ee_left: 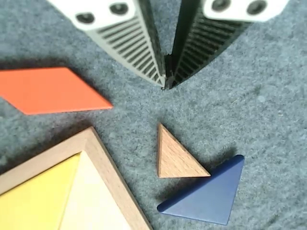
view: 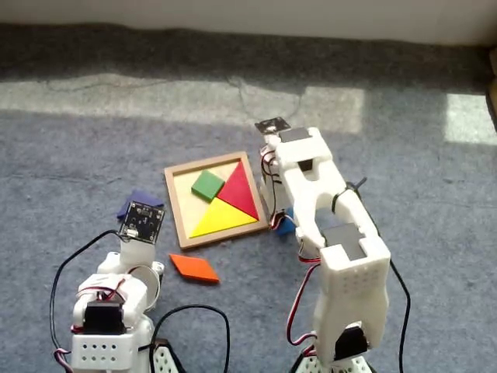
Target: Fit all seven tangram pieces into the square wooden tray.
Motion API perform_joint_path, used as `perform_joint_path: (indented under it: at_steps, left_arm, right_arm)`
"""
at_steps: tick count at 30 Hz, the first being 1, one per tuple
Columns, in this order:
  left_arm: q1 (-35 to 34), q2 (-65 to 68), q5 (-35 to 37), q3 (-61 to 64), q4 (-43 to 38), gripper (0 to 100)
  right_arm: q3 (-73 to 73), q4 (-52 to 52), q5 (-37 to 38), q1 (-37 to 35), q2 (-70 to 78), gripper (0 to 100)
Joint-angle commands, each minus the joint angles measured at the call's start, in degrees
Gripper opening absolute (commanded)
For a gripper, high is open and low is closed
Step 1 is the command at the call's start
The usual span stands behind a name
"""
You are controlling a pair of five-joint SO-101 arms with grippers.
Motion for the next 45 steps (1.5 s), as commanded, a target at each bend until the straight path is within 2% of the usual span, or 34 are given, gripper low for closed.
perform_joint_path:
  at_steps: [1, 6, 10, 16, 23, 27, 30, 38, 45]
  left_arm:
    - [-0.4, -0.6, -0.3, 1.1, 0.5, 0]
    - [-0.4, -0.6, -0.3, 1.1, 0.5, 0]
    - [-0.4, -0.6, -0.3, 1.1, 0.5, 0]
    - [-0.3, -0.6, -0.3, 1.1, 0.5, 0]
    - [-0.3, -0.6, -0.3, 1.1, 0.5, 0]
    - [-0.3, -0.6, -0.3, 1.1, 0.5, 0]
    - [-0.3, -0.6, -0.3, 1.1, 0.5, 0]
    - [-0.3, -0.6, -0.3, 1.1, 0.5, 0]
    - [-0.3, -0.6, -0.3, 1.1, 0.5, 0]
  right_arm:
    - [0.9, 2.2, 0.0, -2.3, 0.0, 17.6]
    - [0.8, 5.6, -0.4, -2.2, -0.1, 17.6]
    - [1.3, 5.1, -4.0, -2.1, -0.1, 17.6]
    - [1.4, 5.1, -4.3, -2.3, 0.0, 17.6]
    - [1.4, 5.1, -4.0, -2.2, 0.0, 0.5]
    - [0.8, 6.0, -3.3, -2.2, -0.2, 0.5]
    - [0.2, 9.2, -0.2, -2.5, -0.7, 0.5]
    - [-2.9, 9.5, 0.2, -4.8, -12.5, 0.5]
    - [-1.5, 10.2, 0.2, -4.8, -15.3, 0.5]
